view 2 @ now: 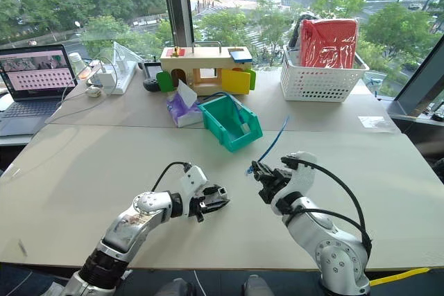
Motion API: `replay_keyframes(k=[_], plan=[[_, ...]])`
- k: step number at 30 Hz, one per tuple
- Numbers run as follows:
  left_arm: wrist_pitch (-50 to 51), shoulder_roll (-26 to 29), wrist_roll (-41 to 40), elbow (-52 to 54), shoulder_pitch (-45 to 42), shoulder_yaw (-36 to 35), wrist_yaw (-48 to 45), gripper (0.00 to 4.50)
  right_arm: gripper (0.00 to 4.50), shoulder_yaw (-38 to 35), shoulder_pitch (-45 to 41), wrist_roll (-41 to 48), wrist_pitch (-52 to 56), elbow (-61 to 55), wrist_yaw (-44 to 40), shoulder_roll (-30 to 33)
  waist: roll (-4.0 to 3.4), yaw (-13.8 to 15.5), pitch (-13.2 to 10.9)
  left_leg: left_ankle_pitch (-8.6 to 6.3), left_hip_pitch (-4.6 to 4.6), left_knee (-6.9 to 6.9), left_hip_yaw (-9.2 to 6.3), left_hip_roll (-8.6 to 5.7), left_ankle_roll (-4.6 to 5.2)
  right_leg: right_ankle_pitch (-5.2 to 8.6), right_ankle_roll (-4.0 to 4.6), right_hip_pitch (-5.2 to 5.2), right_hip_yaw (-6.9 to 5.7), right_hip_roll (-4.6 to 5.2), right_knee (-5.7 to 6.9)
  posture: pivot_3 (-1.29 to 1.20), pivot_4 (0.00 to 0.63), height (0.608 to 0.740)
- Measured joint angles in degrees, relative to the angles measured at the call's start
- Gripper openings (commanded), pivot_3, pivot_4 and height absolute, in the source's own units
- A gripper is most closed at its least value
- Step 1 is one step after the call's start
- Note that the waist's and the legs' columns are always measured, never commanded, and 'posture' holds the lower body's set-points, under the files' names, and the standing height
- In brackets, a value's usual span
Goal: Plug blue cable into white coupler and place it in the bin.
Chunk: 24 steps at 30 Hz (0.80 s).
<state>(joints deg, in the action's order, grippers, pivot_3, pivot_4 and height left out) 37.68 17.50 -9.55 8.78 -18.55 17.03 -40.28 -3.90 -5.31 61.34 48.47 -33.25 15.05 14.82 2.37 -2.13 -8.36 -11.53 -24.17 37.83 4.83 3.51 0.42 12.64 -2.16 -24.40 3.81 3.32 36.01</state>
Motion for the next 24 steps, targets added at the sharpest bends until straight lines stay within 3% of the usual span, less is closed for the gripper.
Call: replay_keyframes(k=[1, 13, 24], plan=[[3.2, -0.3, -0.1, 0.5, -1.5, 0.1, 0.5, 0.63, 0.00, 1.2, 0.0, 0.3, 1.0, -0.1, 0.3, -0.1, 0.00, 0.1, 0.0, 0.00, -0.04, 0.00, -0.05, -0.05, 0.00, 0.03, -0.05, 0.00, -0.02, 0.00, -0.01, 0.00, 0.150, 0.737], [16.3, 1.9, 0.9, 5.1, -7.9, 5.5, 3.0, 0.63, 0.00, 3.2, -2.0, 0.3, 2.2, -1.7, 0.1, -1.9, 0.00, 0.0, 0.0, 0.00, -0.07, 0.00, -0.15, -0.11, 0.01, 0.12, -0.20, 0.00, -0.01, 0.02, -0.05, 0.00, 0.150, 0.737], [23.5, 0.3, -1.0, 7.0, -8.9, 4.1, 5.1, 0.63, 0.00, 3.6, -2.4, -2.8, 2.2, 2.7, -2.4, -4.4, 0.00, -0.1, 0.0, 0.00, -0.10, 0.00, -0.19, -0.11, 0.01, 0.11, -0.19, -0.03, -0.01, 0.02, -0.06, 0.00, 0.150, 0.737]])
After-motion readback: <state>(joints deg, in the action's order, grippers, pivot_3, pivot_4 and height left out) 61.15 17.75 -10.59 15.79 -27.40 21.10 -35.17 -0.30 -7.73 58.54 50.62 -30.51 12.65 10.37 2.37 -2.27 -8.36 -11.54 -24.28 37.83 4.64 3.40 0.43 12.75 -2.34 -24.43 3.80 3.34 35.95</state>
